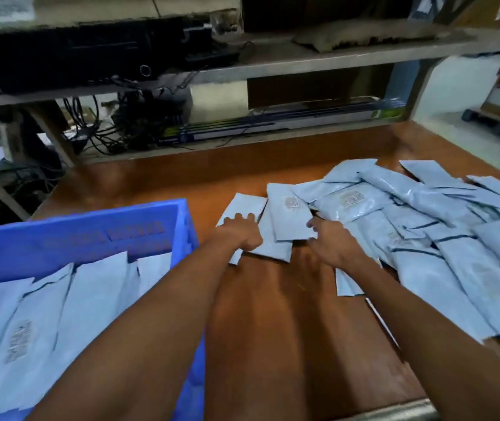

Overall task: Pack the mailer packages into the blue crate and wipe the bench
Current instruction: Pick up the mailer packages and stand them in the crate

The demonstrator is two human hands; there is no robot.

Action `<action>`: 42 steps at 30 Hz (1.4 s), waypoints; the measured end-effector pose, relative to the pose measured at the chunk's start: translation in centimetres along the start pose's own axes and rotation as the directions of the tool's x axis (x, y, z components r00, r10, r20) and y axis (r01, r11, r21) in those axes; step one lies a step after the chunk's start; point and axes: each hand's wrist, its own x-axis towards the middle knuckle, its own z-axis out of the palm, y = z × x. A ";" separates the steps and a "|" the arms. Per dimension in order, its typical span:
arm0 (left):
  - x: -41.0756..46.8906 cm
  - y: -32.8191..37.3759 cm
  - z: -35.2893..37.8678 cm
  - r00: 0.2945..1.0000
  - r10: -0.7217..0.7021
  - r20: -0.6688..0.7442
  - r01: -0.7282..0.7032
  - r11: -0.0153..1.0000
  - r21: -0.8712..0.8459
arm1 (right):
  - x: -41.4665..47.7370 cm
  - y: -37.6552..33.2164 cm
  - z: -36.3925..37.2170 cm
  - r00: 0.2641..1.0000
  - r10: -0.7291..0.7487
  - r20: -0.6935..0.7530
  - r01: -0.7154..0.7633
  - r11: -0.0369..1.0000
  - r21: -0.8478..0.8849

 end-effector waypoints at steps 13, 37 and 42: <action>-1.6 0.9 9.7 0.963 -0.265 -0.044 0.253 0.951 -0.177 | -0.1 2.2 5.9 0.964 -0.209 0.163 0.238 0.953 -0.188; -4.1 2.0 14.5 0.934 -0.128 -0.335 0.145 0.989 0.027 | -4.4 2.9 8.0 0.985 -0.151 0.084 0.165 0.965 -0.201; -5.9 2.8 10.3 0.901 -0.160 -0.403 0.178 0.984 0.008 | -4.7 2.5 6.5 0.984 -0.172 0.042 0.176 0.966 -0.190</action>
